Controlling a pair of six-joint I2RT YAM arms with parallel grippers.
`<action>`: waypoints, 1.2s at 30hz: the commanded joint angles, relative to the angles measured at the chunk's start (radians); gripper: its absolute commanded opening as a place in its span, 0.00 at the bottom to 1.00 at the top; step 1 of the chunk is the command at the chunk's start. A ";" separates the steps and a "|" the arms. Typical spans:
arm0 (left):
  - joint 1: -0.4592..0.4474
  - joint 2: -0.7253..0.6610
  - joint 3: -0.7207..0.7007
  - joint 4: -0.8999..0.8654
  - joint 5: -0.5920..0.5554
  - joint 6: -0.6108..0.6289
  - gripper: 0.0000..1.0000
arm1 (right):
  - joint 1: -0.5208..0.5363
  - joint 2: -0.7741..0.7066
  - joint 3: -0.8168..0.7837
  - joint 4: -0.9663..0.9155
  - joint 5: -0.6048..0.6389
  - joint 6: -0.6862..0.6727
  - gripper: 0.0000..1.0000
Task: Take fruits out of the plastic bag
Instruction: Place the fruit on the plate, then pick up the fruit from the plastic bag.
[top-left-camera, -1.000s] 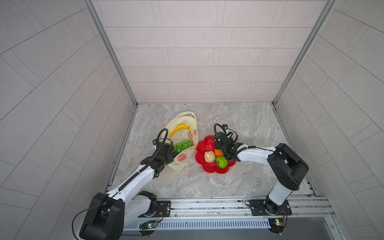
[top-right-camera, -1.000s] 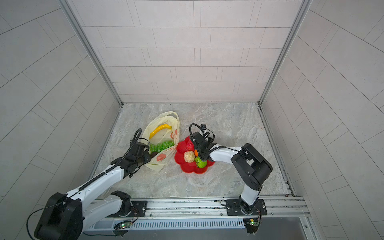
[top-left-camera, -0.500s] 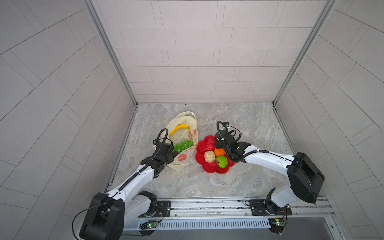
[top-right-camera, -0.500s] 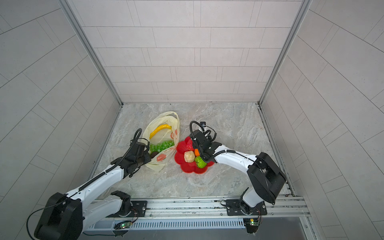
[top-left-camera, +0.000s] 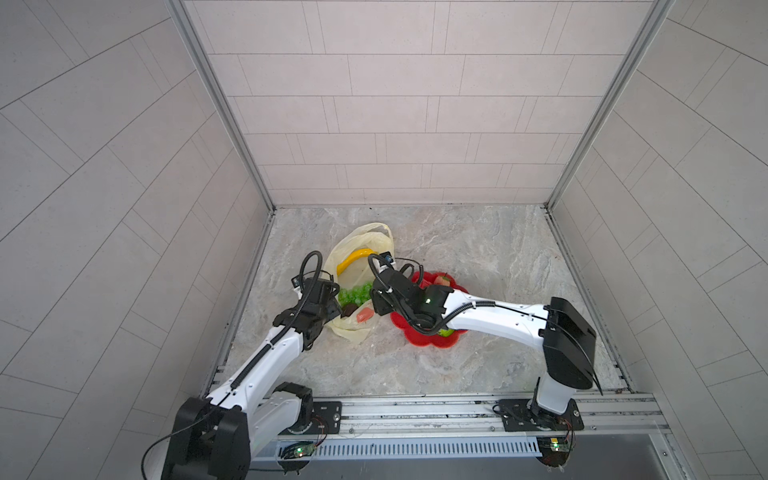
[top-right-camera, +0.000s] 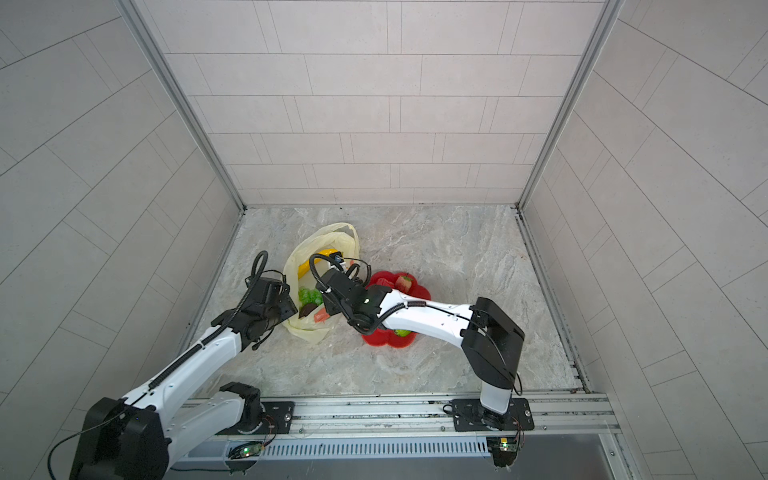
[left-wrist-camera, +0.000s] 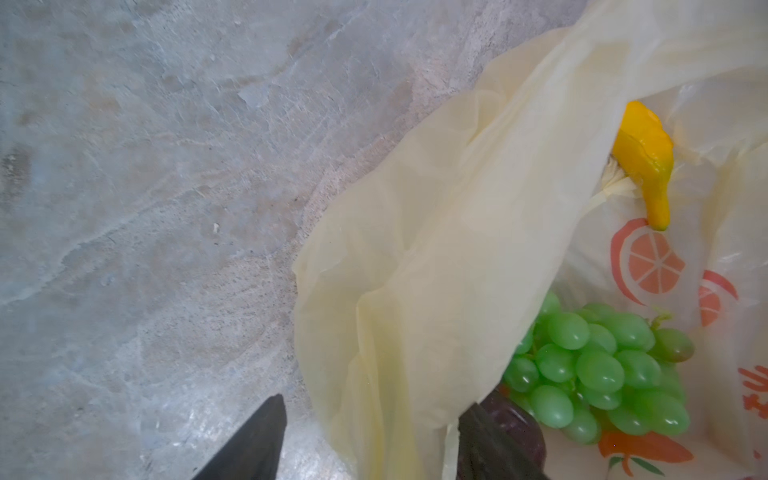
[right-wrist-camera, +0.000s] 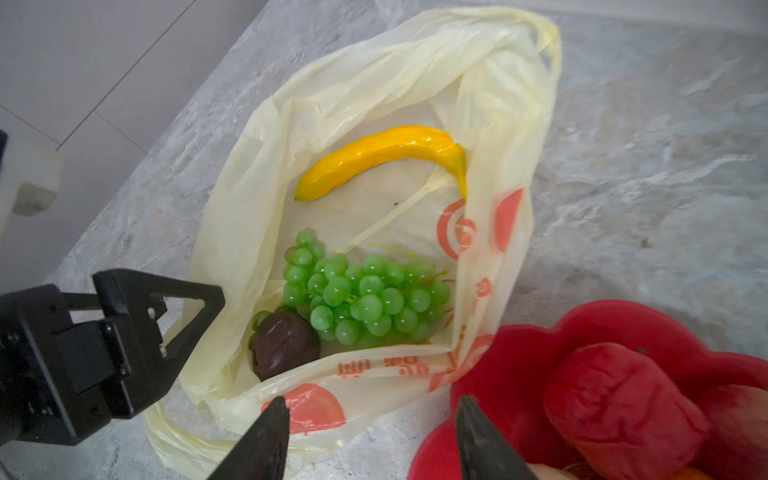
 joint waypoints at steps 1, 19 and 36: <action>0.008 0.026 0.014 -0.005 0.024 0.002 0.76 | 0.025 0.069 0.090 -0.100 -0.050 -0.009 0.62; 0.007 0.013 -0.104 0.015 0.195 0.000 0.59 | 0.034 0.185 0.022 -0.124 -0.099 0.016 0.61; -0.021 -0.032 -0.182 0.047 0.233 -0.054 0.52 | 0.033 0.152 0.199 -0.208 -0.142 -0.031 0.62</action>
